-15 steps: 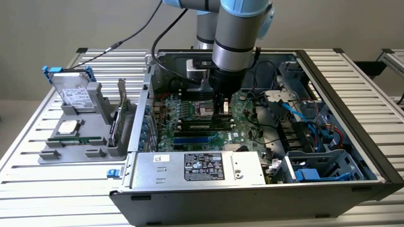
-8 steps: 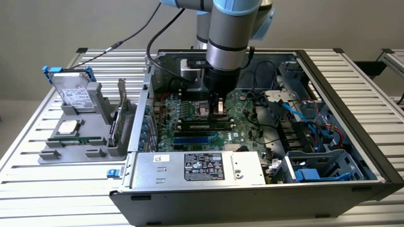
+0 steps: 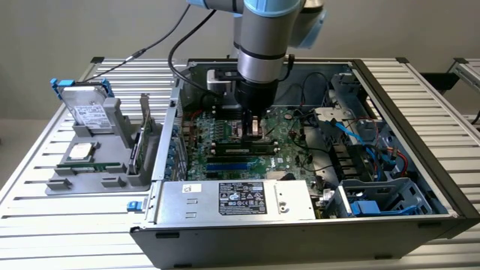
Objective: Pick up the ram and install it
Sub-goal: 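Press down the ram until it locks into place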
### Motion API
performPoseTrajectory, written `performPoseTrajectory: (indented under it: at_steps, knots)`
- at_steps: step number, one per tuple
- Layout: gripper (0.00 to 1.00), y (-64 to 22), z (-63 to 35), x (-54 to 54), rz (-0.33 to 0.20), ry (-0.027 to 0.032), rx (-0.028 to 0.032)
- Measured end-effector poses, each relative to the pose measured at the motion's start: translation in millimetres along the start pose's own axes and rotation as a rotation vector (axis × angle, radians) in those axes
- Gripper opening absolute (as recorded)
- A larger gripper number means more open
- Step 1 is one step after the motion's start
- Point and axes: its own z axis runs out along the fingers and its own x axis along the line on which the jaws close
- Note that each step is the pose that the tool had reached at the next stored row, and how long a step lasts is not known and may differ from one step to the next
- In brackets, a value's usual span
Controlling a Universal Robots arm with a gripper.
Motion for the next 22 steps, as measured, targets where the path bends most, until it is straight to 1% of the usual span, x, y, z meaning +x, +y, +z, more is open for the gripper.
performPoseTrajectory:
  at_steps: [15,18,21,22]
  knots:
    - [0.10,20.6,1.3,-5.8,0.002,0.0011,0.0006]
    - [0.10,21.1,2.2,-6.5,0.002,0.0022,0.0007]
    - [0.10,20.8,5.9,-8.3,0.002,0.0067,0.0003]
    - [0.10,20.8,6.0,-8.5,0.002,0.0070,0.0003]
